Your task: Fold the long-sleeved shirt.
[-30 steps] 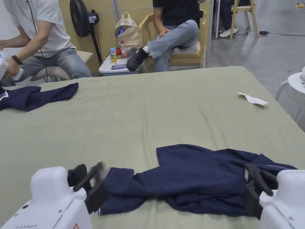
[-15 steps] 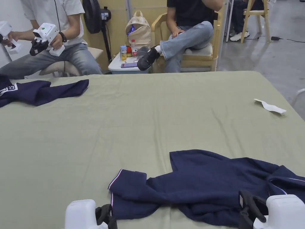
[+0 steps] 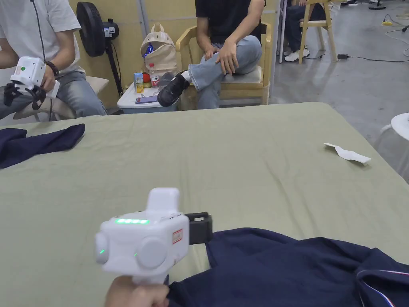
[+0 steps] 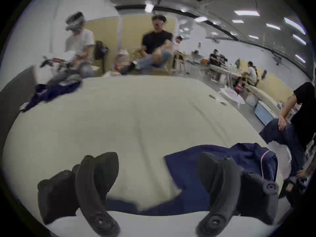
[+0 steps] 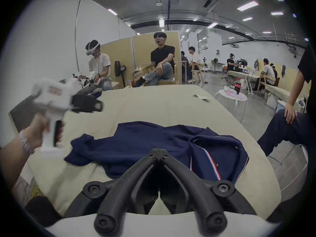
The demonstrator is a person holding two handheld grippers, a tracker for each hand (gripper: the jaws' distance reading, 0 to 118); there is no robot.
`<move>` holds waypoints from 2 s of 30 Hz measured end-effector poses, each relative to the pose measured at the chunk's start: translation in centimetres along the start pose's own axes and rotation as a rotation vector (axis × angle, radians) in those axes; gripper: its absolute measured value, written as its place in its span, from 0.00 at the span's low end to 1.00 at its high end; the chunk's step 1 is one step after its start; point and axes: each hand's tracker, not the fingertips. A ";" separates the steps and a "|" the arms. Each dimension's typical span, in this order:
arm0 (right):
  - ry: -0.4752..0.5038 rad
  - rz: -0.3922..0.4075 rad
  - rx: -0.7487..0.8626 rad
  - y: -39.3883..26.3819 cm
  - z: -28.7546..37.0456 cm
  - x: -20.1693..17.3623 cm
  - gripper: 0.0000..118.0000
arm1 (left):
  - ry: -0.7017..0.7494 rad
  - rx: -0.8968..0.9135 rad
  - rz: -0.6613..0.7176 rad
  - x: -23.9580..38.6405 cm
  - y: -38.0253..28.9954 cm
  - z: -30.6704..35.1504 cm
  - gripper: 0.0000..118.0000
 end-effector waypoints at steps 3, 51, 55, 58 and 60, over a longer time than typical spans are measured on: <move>-0.034 -0.023 -0.041 -0.5 -0.9 1.6 0.01 | -0.027 -0.244 0.049 -0.2 -0.8 -9.4 0.68; -0.052 -0.183 -0.330 9.5 -13.2 17.0 0.10 | 0.026 0.169 -0.055 2.8 -1.3 5.6 0.00; -0.043 -0.078 -0.113 15.0 -7.8 14.4 0.10 | 0.021 0.301 0.052 0.5 1.1 11.7 0.00; -0.013 -0.044 0.021 19.2 -4.5 12.6 0.10 | 0.065 0.416 0.021 -0.1 3.9 17.1 0.00; -0.017 -0.007 0.094 22.7 -3.2 11.1 0.10 | 0.084 0.492 0.015 0.8 6.6 21.8 0.00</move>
